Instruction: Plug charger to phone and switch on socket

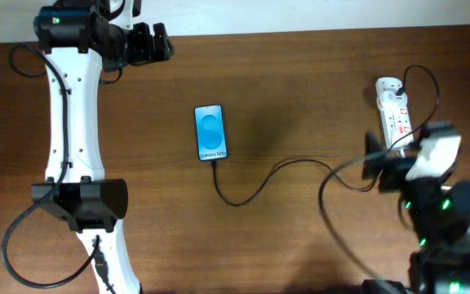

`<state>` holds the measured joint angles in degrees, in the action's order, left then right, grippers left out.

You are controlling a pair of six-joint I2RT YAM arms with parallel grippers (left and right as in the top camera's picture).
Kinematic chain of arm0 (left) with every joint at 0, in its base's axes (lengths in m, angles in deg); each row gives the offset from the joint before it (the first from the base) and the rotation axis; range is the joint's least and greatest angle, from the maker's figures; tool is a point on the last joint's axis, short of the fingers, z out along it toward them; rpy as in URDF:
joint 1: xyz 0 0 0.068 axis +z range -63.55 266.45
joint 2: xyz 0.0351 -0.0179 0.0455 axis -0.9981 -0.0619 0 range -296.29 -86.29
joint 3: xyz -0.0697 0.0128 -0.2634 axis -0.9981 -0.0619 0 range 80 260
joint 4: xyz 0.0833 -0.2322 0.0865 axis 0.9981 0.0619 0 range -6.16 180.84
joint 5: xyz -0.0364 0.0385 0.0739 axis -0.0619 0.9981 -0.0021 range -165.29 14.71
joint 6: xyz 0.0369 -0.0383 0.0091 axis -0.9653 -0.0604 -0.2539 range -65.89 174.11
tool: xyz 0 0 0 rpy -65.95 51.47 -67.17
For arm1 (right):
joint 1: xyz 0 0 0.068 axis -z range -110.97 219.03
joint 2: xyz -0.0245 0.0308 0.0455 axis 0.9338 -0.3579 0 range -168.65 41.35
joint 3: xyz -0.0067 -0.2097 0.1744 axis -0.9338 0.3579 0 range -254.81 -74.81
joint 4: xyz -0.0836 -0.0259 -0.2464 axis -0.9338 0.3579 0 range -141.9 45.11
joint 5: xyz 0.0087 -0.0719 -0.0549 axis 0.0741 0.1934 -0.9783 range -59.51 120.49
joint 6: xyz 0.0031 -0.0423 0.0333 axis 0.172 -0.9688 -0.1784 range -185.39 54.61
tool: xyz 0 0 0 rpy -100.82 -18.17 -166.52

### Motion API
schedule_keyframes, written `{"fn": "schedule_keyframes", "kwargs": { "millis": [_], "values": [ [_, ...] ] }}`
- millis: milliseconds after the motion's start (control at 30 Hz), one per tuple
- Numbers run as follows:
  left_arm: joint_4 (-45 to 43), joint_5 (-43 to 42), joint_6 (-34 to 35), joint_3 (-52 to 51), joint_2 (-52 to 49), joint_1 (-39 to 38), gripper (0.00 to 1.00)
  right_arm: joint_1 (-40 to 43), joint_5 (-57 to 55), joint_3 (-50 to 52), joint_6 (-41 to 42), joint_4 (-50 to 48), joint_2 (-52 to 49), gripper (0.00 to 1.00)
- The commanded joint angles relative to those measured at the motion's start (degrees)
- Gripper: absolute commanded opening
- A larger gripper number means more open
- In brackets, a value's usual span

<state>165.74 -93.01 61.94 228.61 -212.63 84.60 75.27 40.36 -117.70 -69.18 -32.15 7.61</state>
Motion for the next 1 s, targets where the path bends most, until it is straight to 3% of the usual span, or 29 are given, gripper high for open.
{"fn": "schedule_keyframes", "kwargs": {
  "millis": [0, 200, 367, 467, 567, 967],
  "values": [
    [0.0, 0.2, 0.5, -0.1, -0.6, 0.1, 0.99, -3.4, -3.6, 11.0, -0.5, -6.8, 8.8, 0.99],
    [0.1, 0.2, 0.5, -0.1, -0.6, 0.1, 0.99, -6.4, -4.7, 30.1, -0.2, -18.5, 23.1, 0.98],
    [0.0, 0.2, 0.5, -0.1, -0.6, 0.1, 0.99, -6.6, -1.4, 39.6, -0.3, -22.2, 30.9, 0.98],
    [0.0, 0.2, 0.5, -0.1, -0.6, 0.2, 0.99, -7.7, -1.3, 42.0, -0.3, -22.1, 32.6, 0.98],
    [0.0, 0.2, 0.5, -0.1, -0.6, 0.1, 0.99, -8.3, 0.5, 42.6, -0.2, -16.0, 33.6, 0.99],
    [0.1, 0.2, 0.5, -0.1, -0.6, 0.1, 0.99, -8.5, 0.4, 42.6, -0.3, -16.1, 33.6, 0.98]
  ]
}}
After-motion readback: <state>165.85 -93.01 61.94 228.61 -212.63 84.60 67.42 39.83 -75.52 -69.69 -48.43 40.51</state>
